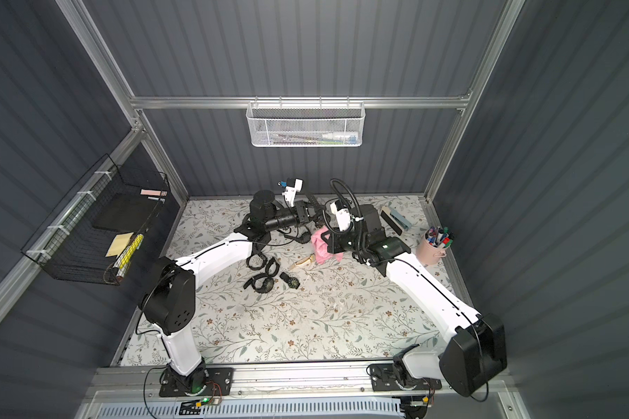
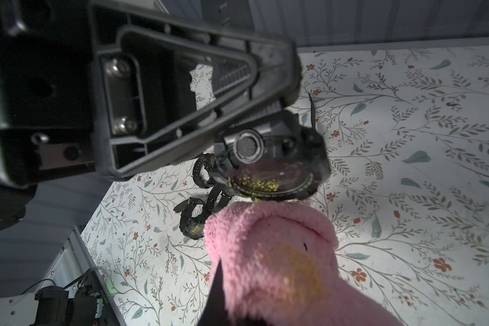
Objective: Wipe the watch dial
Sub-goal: Wipe the dirt from the watch dial.
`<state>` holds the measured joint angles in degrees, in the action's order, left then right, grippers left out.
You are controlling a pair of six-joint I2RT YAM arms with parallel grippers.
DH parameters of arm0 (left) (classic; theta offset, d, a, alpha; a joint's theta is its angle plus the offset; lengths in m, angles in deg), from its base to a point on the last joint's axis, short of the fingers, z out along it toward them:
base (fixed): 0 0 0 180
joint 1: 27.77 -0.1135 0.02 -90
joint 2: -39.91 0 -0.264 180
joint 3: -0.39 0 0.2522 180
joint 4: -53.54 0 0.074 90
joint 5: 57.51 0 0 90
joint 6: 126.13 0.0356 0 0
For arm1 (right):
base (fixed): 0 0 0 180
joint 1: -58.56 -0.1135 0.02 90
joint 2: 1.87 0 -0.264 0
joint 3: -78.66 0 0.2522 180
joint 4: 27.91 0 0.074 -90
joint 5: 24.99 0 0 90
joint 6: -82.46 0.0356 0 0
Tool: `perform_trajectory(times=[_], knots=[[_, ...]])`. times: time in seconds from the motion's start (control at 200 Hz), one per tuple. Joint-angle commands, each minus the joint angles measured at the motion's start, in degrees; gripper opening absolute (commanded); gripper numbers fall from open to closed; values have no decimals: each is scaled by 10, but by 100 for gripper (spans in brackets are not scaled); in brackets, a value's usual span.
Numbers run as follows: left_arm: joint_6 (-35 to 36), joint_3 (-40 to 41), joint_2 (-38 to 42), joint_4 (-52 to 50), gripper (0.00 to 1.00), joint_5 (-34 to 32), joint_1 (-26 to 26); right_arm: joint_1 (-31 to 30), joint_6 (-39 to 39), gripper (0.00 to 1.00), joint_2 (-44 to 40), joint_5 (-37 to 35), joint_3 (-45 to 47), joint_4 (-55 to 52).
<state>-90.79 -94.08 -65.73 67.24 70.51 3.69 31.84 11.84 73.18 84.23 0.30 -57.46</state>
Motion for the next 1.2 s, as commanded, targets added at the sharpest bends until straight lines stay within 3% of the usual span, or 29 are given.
perform_trajectory(times=[0.0, 0.185, 0.535, 0.845, 1.196], knots=[[7, 5, 21, 19, 0, -8, 13, -2, 29, 0, -20, -49, 12, 71], [14, 2, 17, 12, 0, -10, 22, -3, 27, 0, -6, -90, -1, 66], [0, -15, 7, 22, 0, 13, 32, -4, 37, 0, 67, -102, -22, 34], [6, -24, 7, -7, 0, 34, 31, -4, 29, 0, 38, -186, -23, 13], [4, -20, -3, -10, 0, 34, 31, -5, 40, 0, -23, -94, 0, 16]])
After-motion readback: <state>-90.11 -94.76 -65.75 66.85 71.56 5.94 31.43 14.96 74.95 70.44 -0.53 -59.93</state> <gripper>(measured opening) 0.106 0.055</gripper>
